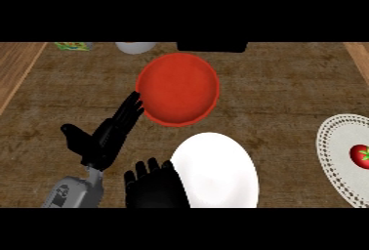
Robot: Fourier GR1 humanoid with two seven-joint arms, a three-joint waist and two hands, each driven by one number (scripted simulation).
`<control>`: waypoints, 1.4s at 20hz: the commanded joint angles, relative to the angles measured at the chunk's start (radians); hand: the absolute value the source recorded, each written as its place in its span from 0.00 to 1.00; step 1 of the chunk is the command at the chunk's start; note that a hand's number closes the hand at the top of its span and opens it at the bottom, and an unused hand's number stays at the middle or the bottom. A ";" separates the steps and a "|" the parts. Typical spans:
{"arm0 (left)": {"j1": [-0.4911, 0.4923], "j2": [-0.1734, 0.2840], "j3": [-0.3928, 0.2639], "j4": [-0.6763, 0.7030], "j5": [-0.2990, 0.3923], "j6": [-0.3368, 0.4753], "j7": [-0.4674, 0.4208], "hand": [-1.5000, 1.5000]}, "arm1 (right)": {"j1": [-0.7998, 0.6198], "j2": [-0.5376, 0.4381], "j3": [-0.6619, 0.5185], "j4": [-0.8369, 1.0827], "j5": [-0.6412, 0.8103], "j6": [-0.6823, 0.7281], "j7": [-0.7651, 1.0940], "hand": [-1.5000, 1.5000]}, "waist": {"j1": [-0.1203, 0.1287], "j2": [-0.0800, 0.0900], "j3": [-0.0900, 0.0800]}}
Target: Pick the squash from the plate and place it in the bowl
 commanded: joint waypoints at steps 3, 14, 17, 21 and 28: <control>0.018 -0.001 0.019 0.001 -0.004 -0.009 -0.013 0.50 | -0.197 0.006 0.008 -0.121 -0.061 0.028 0.245 1.00 | -0.016 0.000 0.000; 0.002 0.004 0.047 -0.071 0.003 0.001 0.067 0.50 | -0.458 0.006 -0.261 0.121 -0.190 -0.054 0.132 1.00 | -0.011 0.004 0.001; 0.013 -0.006 0.025 -0.075 -0.017 -0.012 0.054 0.50 | -0.463 0.006 -0.288 0.227 -0.184 -0.132 0.070 1.00 | -0.012 0.005 0.001; 0.022 -0.025 0.045 0.000 -0.026 -0.029 -0.008 0.50 | -0.463 0.007 -0.376 0.324 -0.201 -0.188 -0.046 1.00 | -0.020 0.007 0.001; 0.036 -0.020 0.052 -0.028 -0.024 -0.050 0.000 0.50 | -0.530 0.007 -0.505 0.734 -0.187 -0.337 -0.371 1.00 | -0.011 0.012 0.001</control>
